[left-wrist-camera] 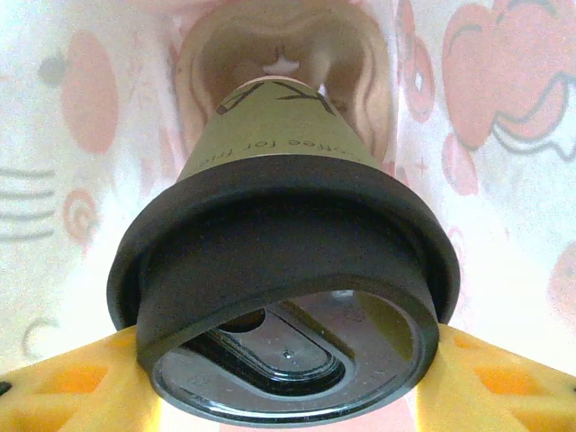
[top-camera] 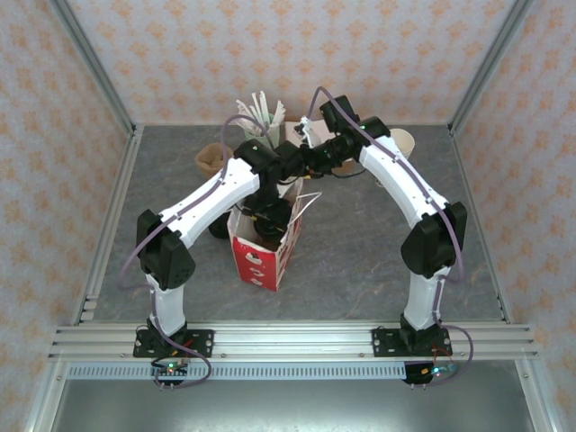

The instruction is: Pack the takeout coffee

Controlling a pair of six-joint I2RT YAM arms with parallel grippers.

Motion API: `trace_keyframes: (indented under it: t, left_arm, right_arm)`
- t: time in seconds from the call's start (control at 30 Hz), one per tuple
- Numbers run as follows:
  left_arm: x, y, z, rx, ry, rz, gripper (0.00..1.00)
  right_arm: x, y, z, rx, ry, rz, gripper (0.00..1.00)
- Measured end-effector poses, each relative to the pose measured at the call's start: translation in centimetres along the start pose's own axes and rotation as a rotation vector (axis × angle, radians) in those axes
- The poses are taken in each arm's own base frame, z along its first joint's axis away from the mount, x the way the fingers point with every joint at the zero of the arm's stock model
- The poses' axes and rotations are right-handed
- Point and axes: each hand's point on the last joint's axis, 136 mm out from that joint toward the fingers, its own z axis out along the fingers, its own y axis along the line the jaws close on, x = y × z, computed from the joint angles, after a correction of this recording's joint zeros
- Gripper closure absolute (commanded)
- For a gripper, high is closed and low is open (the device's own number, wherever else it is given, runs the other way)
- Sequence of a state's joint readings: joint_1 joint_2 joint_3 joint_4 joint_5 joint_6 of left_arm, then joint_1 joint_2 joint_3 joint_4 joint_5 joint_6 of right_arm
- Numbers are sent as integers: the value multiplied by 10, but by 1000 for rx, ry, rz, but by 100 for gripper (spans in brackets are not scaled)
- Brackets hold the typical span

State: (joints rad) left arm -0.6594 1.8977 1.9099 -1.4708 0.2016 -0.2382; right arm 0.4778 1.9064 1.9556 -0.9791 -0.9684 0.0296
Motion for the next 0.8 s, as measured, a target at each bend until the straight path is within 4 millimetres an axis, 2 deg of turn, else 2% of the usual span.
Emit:
trace_keyframes:
  t: [0.17,0.37,0.57,0.8]
  left_arm:
    - [12,0,-5,4,29,-6,52]
    - [12,-2,-3,16,41,-6,52]
    - [2,-9,7,18,64,2,52]
    - [-1,-10,7,8,87,2,50]
  right_arm:
    - [3,8,2,-27,12,-7,65]
    - [3,8,2,-28,13,-7,66]
    - [0,-9,-2,16,-3,18,66]
    - [-2,-16,-4,28,-12,28,66]
